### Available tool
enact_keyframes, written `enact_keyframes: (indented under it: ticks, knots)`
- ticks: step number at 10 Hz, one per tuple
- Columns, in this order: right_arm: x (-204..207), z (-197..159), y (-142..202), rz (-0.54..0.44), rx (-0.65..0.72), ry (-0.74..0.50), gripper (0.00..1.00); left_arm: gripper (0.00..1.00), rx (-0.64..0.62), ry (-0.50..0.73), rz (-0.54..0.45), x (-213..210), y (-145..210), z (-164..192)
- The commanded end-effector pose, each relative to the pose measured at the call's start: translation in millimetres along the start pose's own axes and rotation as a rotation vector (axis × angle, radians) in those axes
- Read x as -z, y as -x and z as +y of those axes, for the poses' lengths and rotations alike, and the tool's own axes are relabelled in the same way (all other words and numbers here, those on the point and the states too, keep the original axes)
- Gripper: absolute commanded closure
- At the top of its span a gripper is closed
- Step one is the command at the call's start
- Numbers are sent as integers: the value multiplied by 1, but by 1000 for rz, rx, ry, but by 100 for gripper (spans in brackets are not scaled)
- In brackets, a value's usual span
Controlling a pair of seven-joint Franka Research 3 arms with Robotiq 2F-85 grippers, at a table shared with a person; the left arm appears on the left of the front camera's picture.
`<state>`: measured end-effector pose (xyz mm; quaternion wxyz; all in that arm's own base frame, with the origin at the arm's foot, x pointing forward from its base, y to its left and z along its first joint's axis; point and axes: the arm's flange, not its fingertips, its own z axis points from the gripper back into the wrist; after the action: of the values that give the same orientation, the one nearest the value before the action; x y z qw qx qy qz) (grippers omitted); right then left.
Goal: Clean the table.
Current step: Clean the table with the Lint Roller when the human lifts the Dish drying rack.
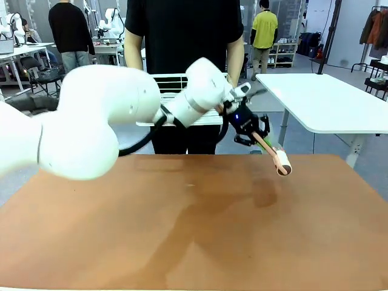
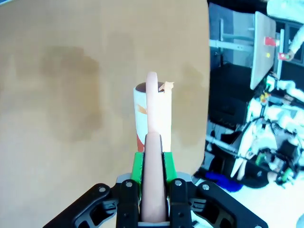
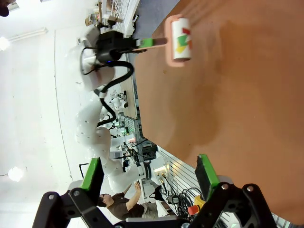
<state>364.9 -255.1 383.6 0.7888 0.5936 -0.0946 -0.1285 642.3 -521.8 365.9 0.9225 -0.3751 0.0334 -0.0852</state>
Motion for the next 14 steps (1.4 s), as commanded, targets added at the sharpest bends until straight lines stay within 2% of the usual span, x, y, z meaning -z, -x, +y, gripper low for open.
enact_keyframes:
  ticks: [1,3,6,8,9,11,12,14]
  knots:
    - [0,2,4,1,-2,-5,0,79,27,-130,67,-65,30,-4]
    - [0,2,4,1,-2,-5,0,79,56,-283,85,-129,77,24]
    - [0,2,4,1,-2,-5,0,79,86,-534,-33,-221,169,77]
    - [0,2,4,1,-2,-5,0,79,88,-555,-81,-278,237,113]
    - [0,2,4,1,-2,-5,0,79,20,-572,-127,-299,265,129]
    - [0,2,4,1,-2,-5,0,79,-48,-694,-153,-331,317,153]
    - [0,2,4,1,-2,-5,0,79,-64,-709,-213,-347,346,161]
    - [0,2,4,1,-2,-5,0,79,-114,-686,-289,-360,378,184]
